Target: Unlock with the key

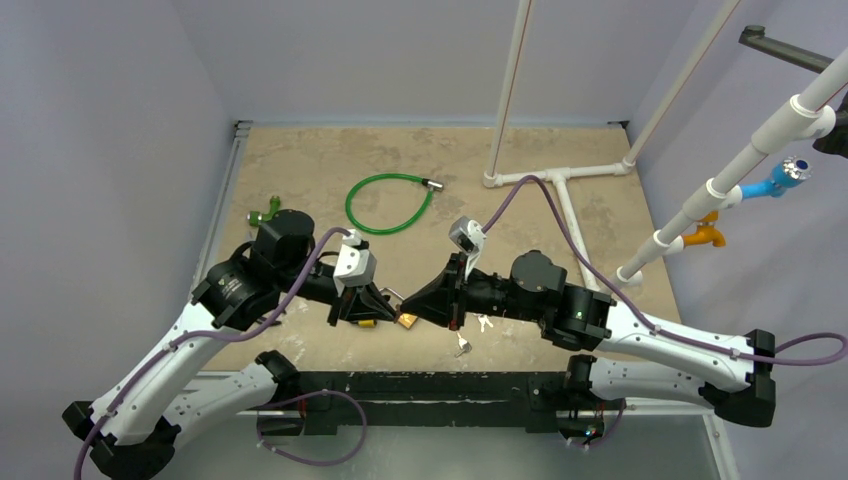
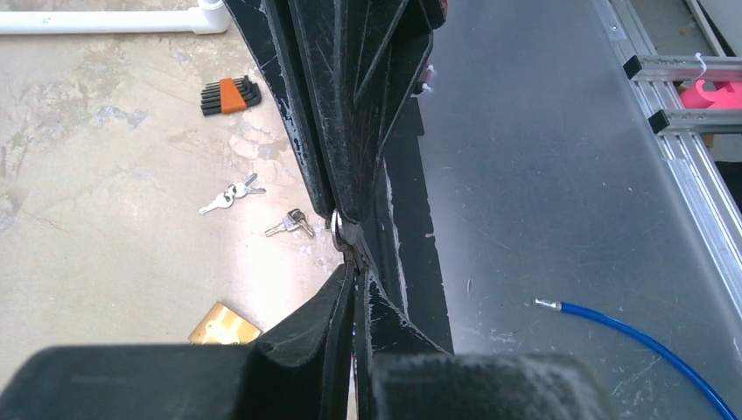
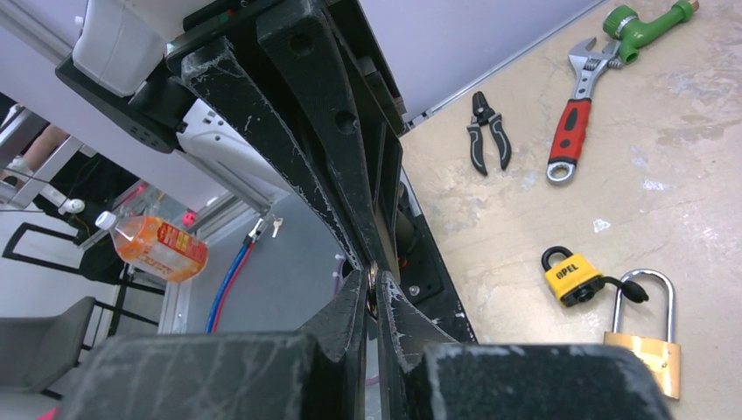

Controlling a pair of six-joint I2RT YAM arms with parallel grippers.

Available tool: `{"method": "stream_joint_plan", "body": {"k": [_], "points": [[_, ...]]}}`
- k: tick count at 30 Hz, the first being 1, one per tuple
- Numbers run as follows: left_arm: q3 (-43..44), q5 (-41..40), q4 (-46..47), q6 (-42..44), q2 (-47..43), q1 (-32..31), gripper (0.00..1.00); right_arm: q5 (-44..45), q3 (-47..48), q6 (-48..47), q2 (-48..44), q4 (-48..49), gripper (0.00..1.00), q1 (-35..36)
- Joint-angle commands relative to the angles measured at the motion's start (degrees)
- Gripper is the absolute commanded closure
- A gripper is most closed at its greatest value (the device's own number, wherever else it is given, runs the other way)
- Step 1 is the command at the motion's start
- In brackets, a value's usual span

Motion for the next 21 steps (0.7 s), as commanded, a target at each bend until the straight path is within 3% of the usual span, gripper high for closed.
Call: {"method": "stream_joint_plan", "body": {"k": [1, 8, 9, 11, 21], "points": [[-0.45, 1.26, 1.20, -0.04, -0.12, 0.18, 0.96, -0.54, 2.18, 0.06, -0.48, 4.10, 1.00, -0.09], [-1.26, 3.36, 4.55, -5.97, -0.21, 0.15, 0.88, 0.42, 1.15, 0.19, -0.22, 6.01, 1.00, 0.08], [-1.50, 4.04, 4.84, -6.77, -0.27, 0.19, 0.89, 0.68, 0.92, 0.04, -0.21, 6.15, 1.00, 0.13], [-2.02, 4.63, 5.31, -7.46, -0.50, 0.14, 1.00, 0.78, 0.78, -0.09, -0.05, 6.50, 1.00, 0.30], [-1.14, 0.72, 7.31, -7.75, -1.15, 0.53, 1.00, 0.82, -0.44, 0.38, 0.08, 6.97, 1.00, 1.36]]}}
